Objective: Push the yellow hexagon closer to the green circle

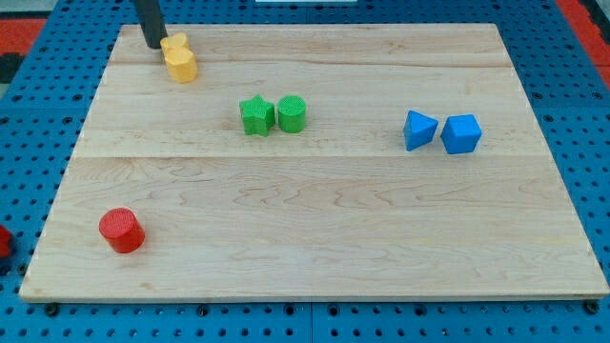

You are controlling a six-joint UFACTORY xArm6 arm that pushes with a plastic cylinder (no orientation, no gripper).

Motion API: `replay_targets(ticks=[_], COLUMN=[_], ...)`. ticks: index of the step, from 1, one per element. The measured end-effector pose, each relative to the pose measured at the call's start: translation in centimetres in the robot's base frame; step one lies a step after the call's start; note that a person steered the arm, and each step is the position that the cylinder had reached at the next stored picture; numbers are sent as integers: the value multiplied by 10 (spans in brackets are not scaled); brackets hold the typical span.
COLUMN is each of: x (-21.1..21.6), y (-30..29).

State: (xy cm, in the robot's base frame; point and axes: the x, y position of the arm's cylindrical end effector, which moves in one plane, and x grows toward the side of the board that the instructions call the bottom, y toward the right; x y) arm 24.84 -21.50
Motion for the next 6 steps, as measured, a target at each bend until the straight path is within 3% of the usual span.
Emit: replay_targets(ticks=[2,3,4,5,6], x=[37,54,31,35,72], y=[10,-42,39,158,98])
